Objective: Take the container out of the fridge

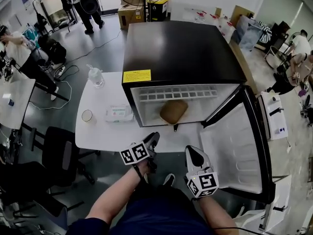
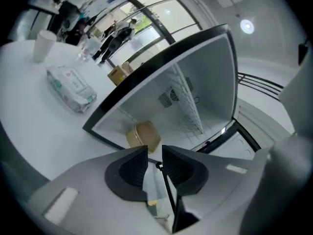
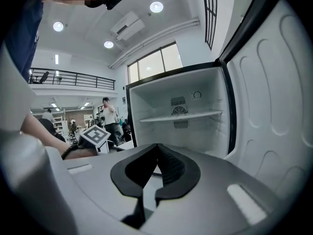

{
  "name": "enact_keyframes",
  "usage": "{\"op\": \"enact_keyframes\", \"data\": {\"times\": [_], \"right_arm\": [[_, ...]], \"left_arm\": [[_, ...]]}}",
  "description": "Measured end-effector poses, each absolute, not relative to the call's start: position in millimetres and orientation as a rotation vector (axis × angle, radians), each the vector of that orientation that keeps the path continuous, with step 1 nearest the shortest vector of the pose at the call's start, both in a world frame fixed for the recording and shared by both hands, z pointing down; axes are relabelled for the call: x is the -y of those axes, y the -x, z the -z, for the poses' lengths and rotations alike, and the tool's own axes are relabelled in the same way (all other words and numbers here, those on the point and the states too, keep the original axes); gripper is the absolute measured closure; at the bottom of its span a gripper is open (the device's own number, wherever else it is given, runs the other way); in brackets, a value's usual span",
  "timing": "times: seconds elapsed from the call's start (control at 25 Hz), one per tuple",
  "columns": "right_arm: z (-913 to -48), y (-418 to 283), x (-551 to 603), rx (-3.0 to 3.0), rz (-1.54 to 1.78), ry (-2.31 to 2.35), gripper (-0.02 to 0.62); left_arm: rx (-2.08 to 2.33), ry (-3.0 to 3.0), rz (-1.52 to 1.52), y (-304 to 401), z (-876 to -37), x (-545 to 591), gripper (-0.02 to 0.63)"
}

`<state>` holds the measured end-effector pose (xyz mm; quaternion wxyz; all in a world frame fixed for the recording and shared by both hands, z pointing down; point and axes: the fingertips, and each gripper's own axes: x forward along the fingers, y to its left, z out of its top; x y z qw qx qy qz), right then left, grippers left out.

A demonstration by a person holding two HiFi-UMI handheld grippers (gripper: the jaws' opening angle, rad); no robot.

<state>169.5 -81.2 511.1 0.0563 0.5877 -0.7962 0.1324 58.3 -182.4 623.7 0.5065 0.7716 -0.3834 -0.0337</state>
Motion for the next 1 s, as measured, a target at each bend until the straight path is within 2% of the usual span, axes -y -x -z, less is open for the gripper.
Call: {"op": "enact_keyframes", "data": {"times": [0.4, 0.64, 1.0], "right_arm": [[-527, -182, 71, 2.26, -0.46, -1.896, 0.589], [-531, -205, 60, 2.177, -0.48, -1.964, 0.589], [-537, -214, 50, 2.123, -0.513, -2.003, 0.589]], "left_arm": [[0.862, -1.616, 0.159, -100, -680, 233, 0.465], [0.852, -1.46, 0.29, -115, -706, 255, 0.46], [0.869, -1.403, 0.281, -119, -722, 265, 0.466]]}}
